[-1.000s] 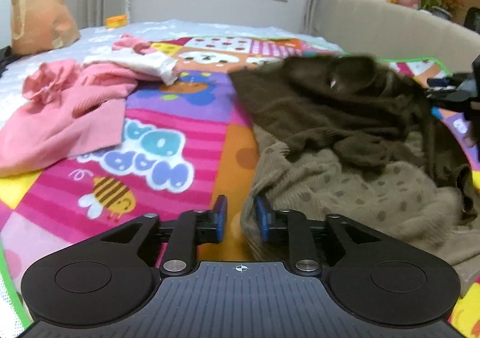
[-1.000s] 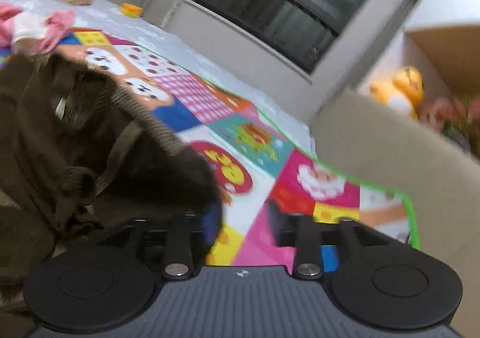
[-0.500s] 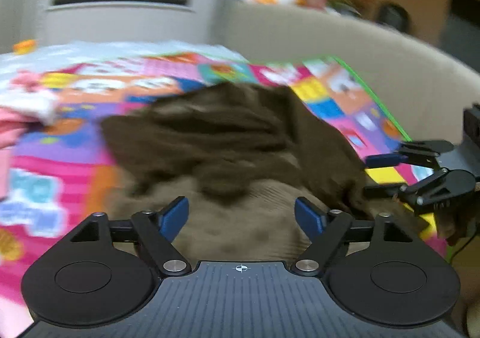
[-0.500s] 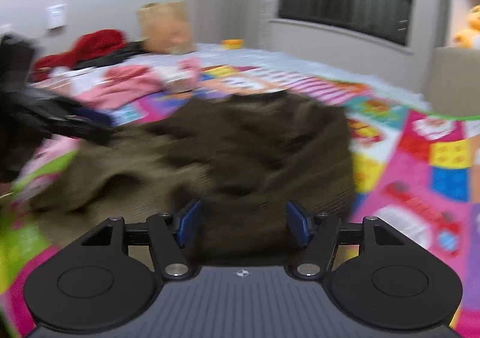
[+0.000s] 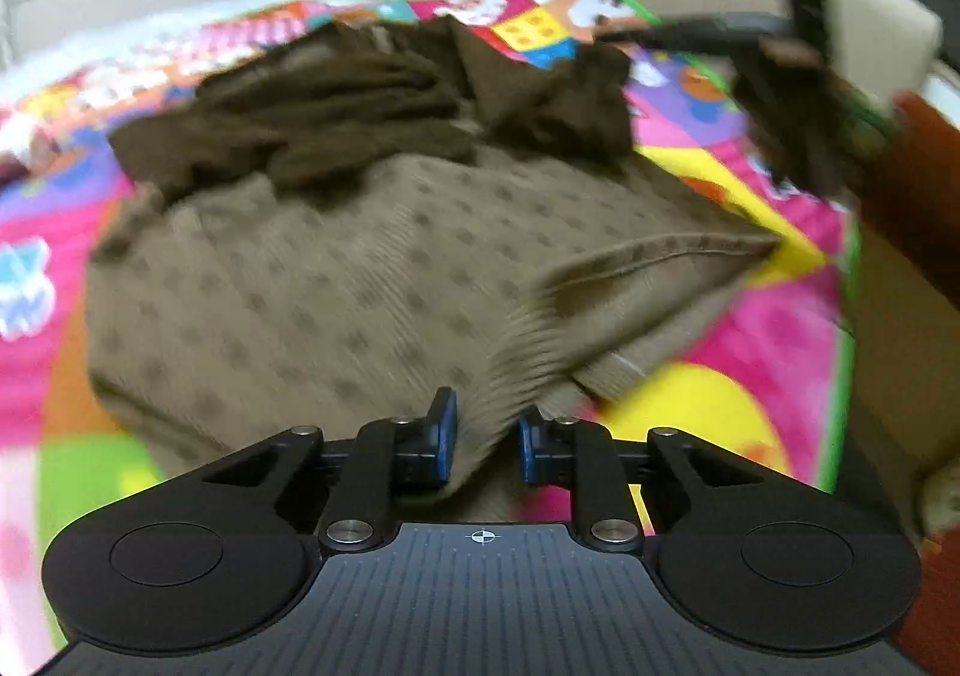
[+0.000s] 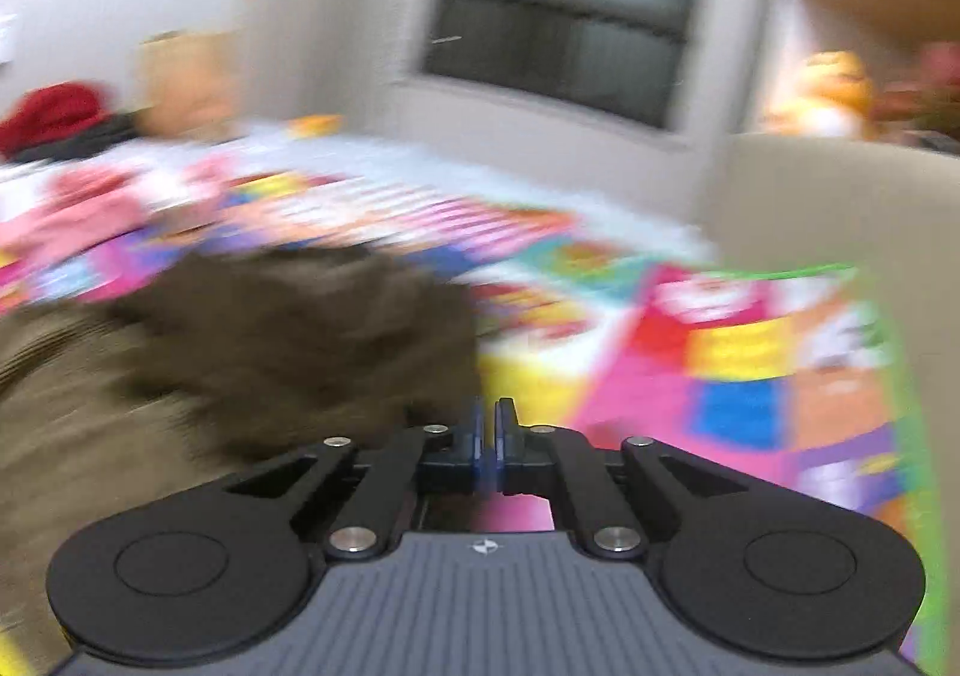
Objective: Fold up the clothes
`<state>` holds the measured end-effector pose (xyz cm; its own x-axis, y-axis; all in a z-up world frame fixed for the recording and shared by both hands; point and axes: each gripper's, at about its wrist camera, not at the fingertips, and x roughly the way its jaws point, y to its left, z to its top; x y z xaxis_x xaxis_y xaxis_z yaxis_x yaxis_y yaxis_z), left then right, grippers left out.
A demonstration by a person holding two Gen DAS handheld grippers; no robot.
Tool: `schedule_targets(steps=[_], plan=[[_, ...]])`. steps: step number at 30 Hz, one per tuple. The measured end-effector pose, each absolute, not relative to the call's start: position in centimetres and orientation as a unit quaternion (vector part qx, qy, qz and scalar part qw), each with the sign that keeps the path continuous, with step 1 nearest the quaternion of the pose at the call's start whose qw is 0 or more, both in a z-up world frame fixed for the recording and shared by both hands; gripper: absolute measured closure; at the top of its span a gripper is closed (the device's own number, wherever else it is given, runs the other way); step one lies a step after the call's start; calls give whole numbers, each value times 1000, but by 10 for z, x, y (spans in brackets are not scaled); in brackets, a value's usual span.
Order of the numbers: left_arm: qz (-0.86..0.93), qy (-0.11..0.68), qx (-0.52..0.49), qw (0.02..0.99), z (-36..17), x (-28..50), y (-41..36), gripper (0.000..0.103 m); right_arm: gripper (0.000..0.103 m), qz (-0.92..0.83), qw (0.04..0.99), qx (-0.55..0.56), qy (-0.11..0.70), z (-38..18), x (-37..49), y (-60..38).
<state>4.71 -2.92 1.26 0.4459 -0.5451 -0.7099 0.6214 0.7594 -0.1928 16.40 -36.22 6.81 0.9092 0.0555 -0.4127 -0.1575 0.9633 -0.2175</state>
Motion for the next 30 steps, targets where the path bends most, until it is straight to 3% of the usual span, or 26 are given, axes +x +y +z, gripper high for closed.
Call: schedule_targets(steps=[4, 7, 9, 11, 13, 15, 16, 20, 27, 28, 29, 30], plan=[[-370, 419, 37, 829, 8, 28, -28, 79, 98, -73, 971, -110, 199, 66, 203, -415], [-383, 427, 38, 818, 7, 19, -27, 69, 95, -89, 970, -61, 218, 58, 204, -440], [-390, 426, 33, 816, 11, 19, -23, 60, 79, -45, 972, -45, 226, 52, 187, -436], [-397, 417, 20, 817, 18, 24, -18, 50, 47, 9, 971, -59, 233, 46, 166, -420], [-403, 401, 4, 822, 27, 28, -15, 45, 39, 72, 964, -94, 237, 41, 143, -393], [-397, 382, -10, 835, 34, 36, -13, 28, 37, 126, 955, -119, 240, 39, 122, -369], [-389, 373, -16, 842, 38, 40, -12, 24, 34, 156, 950, -124, 242, 38, 112, -357], [-323, 377, -39, 867, 40, 56, 1, 20, 19, 263, 921, -152, 243, 35, 78, -310], [-261, 398, -80, 876, 31, 60, 20, 14, 20, 276, 898, -231, 253, 3, 82, -246], [-259, 398, -78, 877, 31, 58, 20, 13, 28, 273, 901, -219, 258, 2, 87, -247], [-258, 396, -75, 878, 32, 55, 20, 11, 52, 268, 904, -203, 265, 3, 94, -250], [-259, 393, -71, 880, 33, 55, 20, 8, 64, 260, 909, -184, 270, 7, 99, -258]])
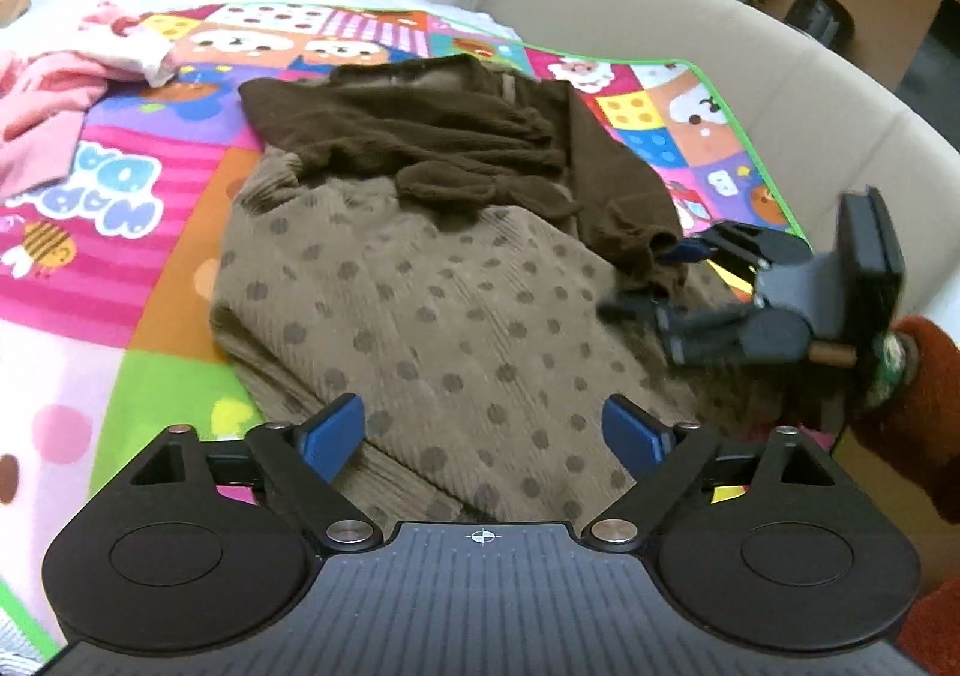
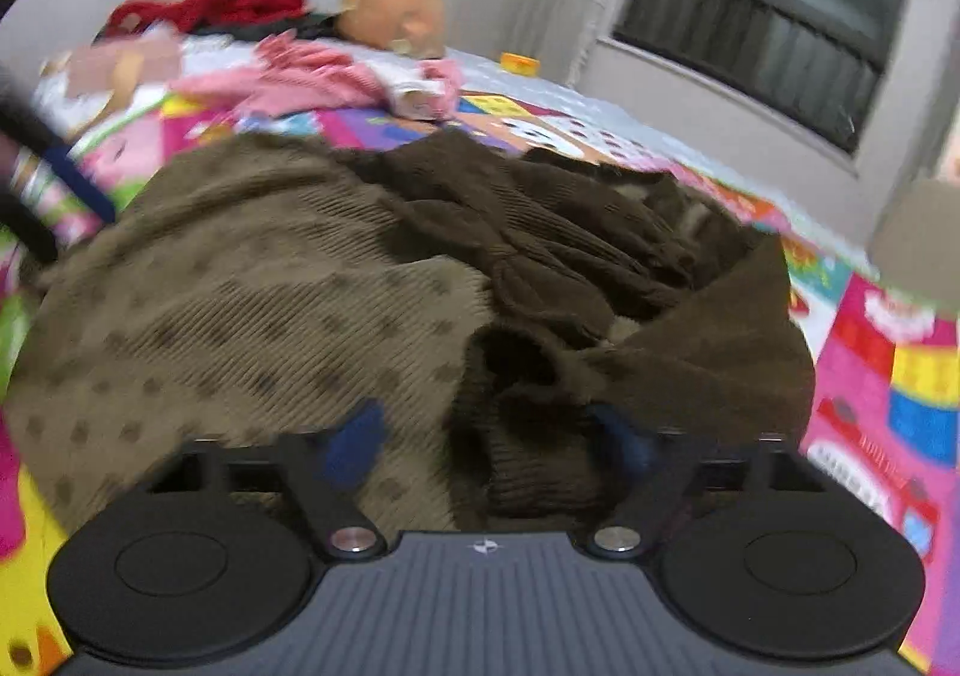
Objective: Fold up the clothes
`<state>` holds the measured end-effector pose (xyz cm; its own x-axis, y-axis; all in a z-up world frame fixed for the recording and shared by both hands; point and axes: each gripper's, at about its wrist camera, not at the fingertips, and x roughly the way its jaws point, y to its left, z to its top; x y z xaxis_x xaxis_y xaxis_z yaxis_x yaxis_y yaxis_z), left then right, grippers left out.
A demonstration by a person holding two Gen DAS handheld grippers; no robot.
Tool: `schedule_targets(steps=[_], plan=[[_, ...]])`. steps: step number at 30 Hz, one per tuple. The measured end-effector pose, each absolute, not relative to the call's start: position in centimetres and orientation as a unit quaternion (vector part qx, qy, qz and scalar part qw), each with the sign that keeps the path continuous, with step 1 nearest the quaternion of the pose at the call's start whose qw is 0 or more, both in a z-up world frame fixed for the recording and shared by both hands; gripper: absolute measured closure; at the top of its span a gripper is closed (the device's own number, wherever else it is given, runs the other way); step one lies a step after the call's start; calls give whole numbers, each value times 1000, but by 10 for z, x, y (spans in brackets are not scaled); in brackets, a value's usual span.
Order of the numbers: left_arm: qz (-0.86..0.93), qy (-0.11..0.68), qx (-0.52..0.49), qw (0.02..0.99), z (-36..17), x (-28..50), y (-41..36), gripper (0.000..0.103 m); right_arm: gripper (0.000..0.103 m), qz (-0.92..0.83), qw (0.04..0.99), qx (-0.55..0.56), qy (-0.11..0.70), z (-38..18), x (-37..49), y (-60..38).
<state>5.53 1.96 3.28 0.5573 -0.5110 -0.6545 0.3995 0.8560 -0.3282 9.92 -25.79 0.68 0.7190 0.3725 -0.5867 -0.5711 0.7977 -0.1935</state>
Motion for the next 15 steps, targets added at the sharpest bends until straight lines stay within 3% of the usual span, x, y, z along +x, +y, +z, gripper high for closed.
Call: schedule_targets(steps=[2, 10, 15], plan=[[-257, 386, -64, 883, 36, 55, 20, 8, 91, 239, 920, -144, 276, 16, 107, -277], [-283, 344, 7, 895, 60, 85, -12, 8, 92, 36, 979, -67, 191, 84, 153, -398], [-290, 306, 87, 903, 70, 132, -61, 7, 88, -73, 979, -14, 190, 84, 187, -465]])
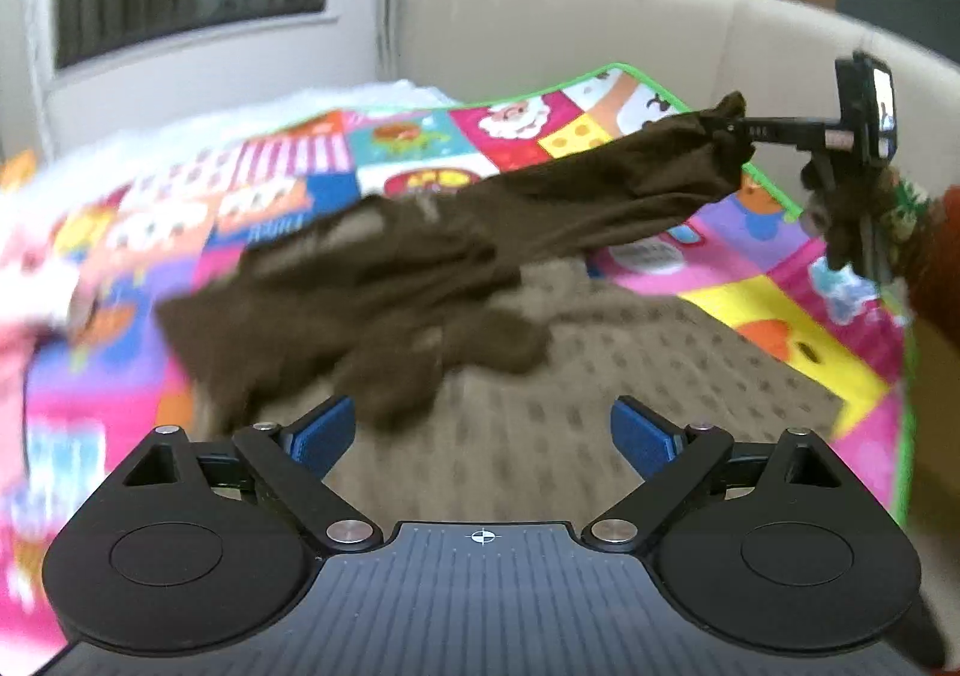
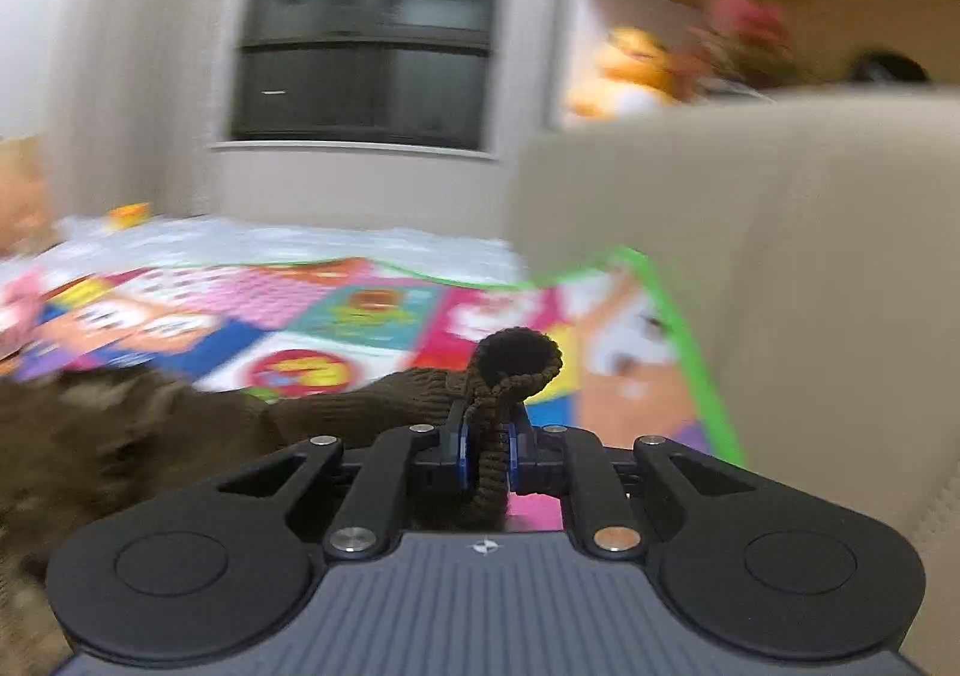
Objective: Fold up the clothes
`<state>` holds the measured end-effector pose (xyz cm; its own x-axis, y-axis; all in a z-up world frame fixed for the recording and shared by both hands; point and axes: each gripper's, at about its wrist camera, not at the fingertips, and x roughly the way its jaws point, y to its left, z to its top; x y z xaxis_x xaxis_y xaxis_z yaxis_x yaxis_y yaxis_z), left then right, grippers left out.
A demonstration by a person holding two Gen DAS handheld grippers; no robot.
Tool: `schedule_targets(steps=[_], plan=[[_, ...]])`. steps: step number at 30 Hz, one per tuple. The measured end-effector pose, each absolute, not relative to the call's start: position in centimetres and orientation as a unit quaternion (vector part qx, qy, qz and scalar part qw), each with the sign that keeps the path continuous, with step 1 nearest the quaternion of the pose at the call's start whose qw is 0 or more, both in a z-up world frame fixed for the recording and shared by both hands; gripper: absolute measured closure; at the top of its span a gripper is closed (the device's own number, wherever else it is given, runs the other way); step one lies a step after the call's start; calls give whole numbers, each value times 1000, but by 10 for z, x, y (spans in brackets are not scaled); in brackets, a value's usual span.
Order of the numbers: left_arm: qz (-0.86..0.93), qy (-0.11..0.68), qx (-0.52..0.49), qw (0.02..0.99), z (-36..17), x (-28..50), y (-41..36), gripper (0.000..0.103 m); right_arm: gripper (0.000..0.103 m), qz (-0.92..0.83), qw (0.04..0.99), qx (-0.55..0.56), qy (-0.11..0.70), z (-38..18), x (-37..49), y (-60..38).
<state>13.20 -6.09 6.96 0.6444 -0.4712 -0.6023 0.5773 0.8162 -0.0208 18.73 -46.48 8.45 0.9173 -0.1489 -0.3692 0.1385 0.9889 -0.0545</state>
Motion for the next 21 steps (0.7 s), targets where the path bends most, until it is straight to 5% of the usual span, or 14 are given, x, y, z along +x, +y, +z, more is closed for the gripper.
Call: schedule_targets(steps=[5, 10, 13, 16, 21], plan=[[-250, 320, 97, 909, 55, 189, -111, 7, 39, -106, 971, 43, 209, 33, 195, -491], [-220, 326, 79, 916, 39, 237, -156, 7, 37, -106, 972, 23, 210, -5, 192, -482], [-206, 321, 75, 921, 31, 257, -183, 7, 22, -110, 974, 31, 195, -8, 188, -483], [-168, 319, 103, 927, 15, 276, -207, 9, 19, -116, 976, 33, 179, -10, 186, -482], [-147, 348, 117, 919, -5, 294, -200, 73, 6, -120, 981, 23, 150, -8, 179, -477]])
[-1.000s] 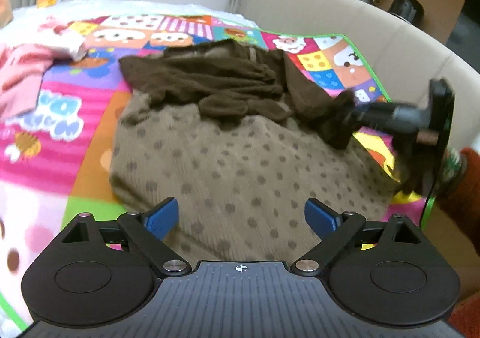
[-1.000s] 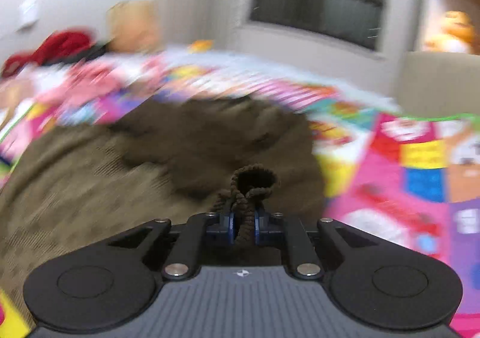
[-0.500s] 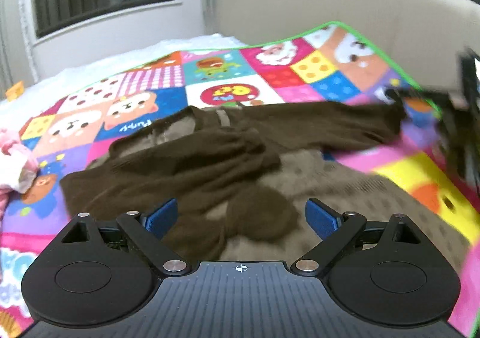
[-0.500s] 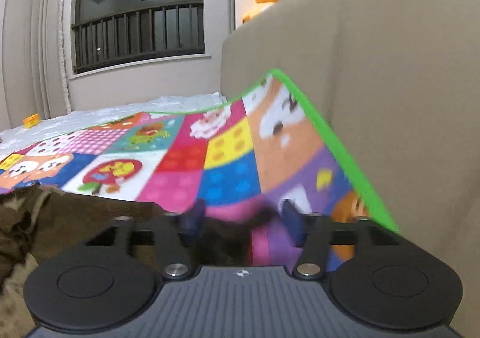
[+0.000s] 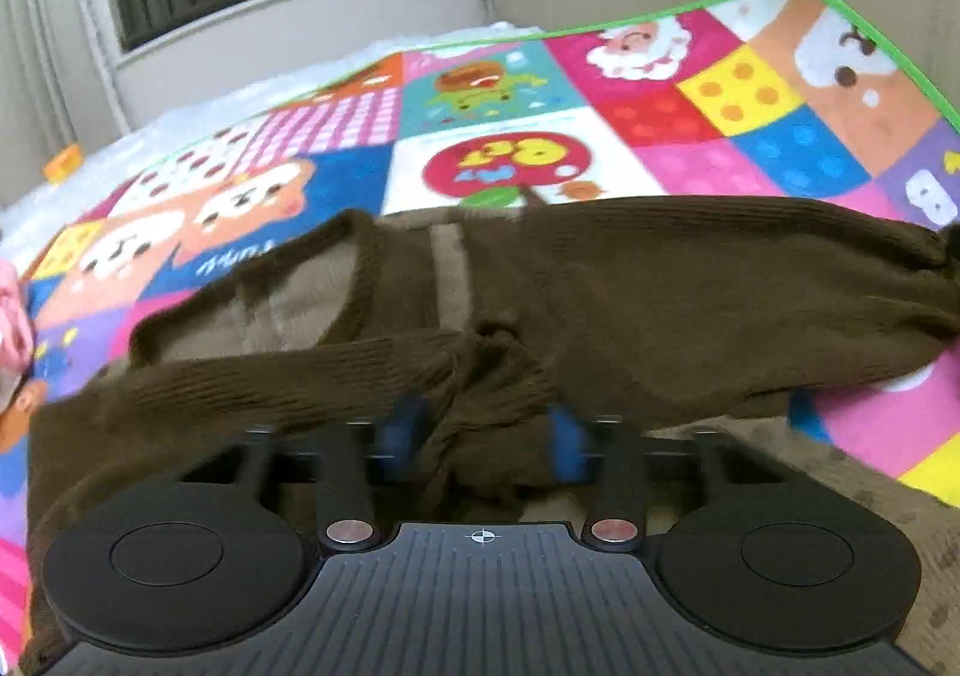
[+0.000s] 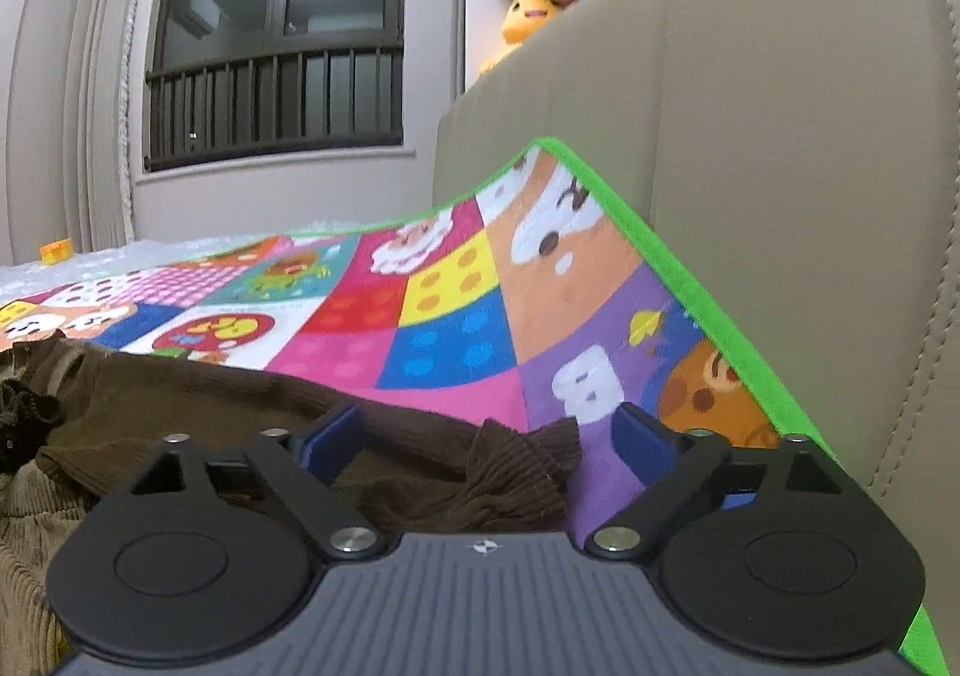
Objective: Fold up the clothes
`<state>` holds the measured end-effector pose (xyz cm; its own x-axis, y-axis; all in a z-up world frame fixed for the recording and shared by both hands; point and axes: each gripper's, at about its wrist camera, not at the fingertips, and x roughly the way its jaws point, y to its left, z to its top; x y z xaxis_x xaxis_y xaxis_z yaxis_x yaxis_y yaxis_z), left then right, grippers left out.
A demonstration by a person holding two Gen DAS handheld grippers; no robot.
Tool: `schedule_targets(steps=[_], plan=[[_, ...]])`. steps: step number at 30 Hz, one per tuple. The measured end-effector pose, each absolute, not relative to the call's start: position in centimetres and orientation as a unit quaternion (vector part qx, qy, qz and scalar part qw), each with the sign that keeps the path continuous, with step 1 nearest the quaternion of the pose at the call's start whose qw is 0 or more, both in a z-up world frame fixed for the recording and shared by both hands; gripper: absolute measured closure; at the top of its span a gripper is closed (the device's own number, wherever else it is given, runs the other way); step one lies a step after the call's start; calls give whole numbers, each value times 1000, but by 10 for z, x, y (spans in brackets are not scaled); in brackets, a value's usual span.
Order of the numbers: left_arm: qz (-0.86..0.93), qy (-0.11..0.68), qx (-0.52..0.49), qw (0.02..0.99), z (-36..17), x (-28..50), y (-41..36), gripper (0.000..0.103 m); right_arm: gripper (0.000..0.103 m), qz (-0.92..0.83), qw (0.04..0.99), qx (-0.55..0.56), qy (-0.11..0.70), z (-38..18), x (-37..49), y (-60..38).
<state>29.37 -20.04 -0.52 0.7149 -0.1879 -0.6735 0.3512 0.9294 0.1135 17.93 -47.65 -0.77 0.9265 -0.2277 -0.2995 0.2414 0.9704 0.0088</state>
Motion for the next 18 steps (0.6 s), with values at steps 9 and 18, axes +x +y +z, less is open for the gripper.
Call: schedule_targets(steps=[9, 18], plan=[[-30, 256, 81, 963, 84, 261, -42, 77, 0, -123, 984, 13, 126, -5, 171, -472], [127, 280, -6, 952, 91, 233, 132, 77, 0, -114, 974, -10, 198, 2, 186, -462]])
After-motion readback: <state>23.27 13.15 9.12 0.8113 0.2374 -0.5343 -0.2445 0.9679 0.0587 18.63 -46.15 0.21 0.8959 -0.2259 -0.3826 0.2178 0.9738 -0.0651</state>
